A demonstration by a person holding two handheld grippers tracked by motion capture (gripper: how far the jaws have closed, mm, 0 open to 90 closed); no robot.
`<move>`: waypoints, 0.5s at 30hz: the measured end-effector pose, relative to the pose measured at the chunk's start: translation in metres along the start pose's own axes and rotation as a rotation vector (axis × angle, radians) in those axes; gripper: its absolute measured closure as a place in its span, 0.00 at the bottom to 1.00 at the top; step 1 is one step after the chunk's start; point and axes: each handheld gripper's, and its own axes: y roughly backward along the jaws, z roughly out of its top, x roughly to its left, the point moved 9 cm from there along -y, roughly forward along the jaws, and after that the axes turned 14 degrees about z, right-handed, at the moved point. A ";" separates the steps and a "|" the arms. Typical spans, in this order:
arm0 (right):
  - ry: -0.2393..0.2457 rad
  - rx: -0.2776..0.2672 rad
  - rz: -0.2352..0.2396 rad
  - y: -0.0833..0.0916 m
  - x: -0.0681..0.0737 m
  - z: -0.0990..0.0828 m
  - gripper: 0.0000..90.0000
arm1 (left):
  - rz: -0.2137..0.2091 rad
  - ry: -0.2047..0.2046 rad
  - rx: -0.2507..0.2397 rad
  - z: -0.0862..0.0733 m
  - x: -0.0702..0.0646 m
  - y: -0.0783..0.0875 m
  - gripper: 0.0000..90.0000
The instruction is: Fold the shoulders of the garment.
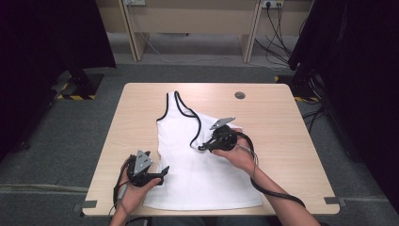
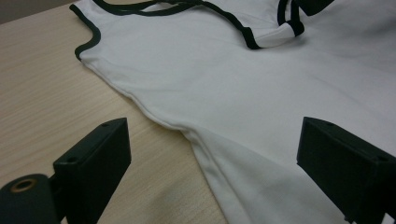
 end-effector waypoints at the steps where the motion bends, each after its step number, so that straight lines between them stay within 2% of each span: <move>1: 0.000 0.000 0.000 0.000 0.000 0.000 0.48 | -0.002 0.005 0.000 0.000 0.000 0.000 0.10; 15: -0.024 -0.011 -0.016 0.018 -0.008 -0.010 0.46 | -0.010 0.027 -0.006 0.001 0.002 0.000 0.10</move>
